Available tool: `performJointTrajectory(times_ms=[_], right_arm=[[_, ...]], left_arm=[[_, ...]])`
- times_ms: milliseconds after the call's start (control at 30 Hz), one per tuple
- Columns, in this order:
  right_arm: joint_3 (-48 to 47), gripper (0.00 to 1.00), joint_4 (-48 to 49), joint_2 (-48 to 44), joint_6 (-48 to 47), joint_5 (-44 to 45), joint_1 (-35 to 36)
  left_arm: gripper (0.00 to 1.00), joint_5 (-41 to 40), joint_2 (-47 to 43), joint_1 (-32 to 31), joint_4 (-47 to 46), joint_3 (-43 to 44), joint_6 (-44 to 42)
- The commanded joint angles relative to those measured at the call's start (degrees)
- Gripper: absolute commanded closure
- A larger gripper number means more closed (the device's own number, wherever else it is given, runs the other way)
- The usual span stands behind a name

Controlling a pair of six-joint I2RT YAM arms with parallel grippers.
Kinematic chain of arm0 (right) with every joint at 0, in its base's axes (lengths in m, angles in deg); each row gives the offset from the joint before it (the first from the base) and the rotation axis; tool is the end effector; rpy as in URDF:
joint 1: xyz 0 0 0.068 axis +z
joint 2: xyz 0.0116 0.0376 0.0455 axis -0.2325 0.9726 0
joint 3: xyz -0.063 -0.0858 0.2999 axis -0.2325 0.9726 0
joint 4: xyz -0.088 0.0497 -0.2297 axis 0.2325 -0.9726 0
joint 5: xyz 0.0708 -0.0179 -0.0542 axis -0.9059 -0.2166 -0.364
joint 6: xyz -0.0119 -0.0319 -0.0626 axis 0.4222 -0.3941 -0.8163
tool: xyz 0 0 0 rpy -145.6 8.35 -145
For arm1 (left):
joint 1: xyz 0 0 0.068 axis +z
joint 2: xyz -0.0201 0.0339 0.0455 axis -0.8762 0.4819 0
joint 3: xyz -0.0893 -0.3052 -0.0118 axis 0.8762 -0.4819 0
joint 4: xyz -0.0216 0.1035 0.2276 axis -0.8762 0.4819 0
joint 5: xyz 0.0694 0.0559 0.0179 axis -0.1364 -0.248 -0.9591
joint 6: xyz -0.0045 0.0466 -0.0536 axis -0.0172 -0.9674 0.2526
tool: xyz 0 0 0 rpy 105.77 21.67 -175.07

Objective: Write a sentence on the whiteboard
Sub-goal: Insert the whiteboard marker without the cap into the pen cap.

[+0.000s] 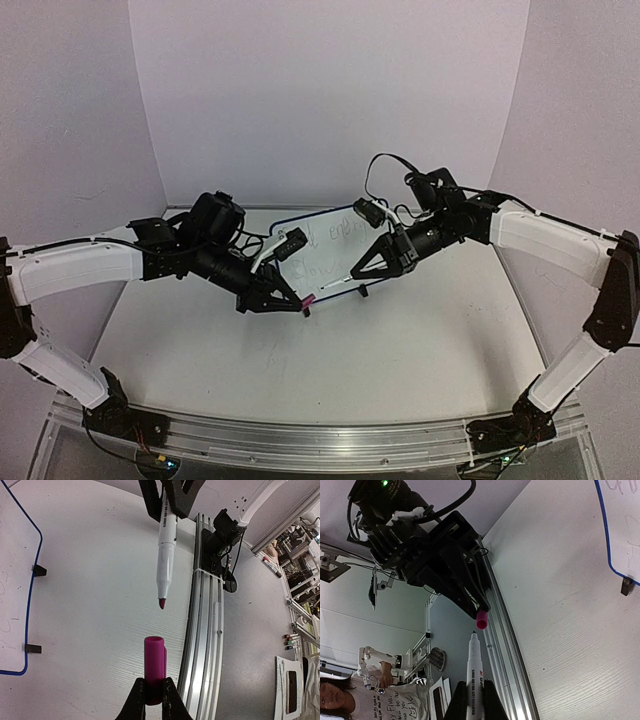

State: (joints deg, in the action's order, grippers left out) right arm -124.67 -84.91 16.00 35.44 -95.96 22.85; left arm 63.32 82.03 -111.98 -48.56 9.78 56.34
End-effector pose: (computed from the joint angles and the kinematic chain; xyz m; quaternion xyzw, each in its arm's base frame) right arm 0.2376 0.2416 0.3593 -0.3759 0.7040 0.5961 0.0880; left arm 0.1621 -0.2537 0.3343 0.5113 0.7054 -0.4204 0.2534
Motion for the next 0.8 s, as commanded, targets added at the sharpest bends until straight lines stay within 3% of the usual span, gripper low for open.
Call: performJointTrajectory(times_ms=[0, 767], right_arm=[[-2.4, 1.00, -0.6, 0.7, -1.3, 0.2, 0.5], [-3.2, 1.00, -2.0, 1.7, -2.6, 0.1, 1.2]], left_arm=[[1.00, 1.5, 0.7, -0.6, -1.1, 3.9, -1.2], [1.00, 1.5, 1.8, -1.3, -1.0, 4.7, -1.6]])
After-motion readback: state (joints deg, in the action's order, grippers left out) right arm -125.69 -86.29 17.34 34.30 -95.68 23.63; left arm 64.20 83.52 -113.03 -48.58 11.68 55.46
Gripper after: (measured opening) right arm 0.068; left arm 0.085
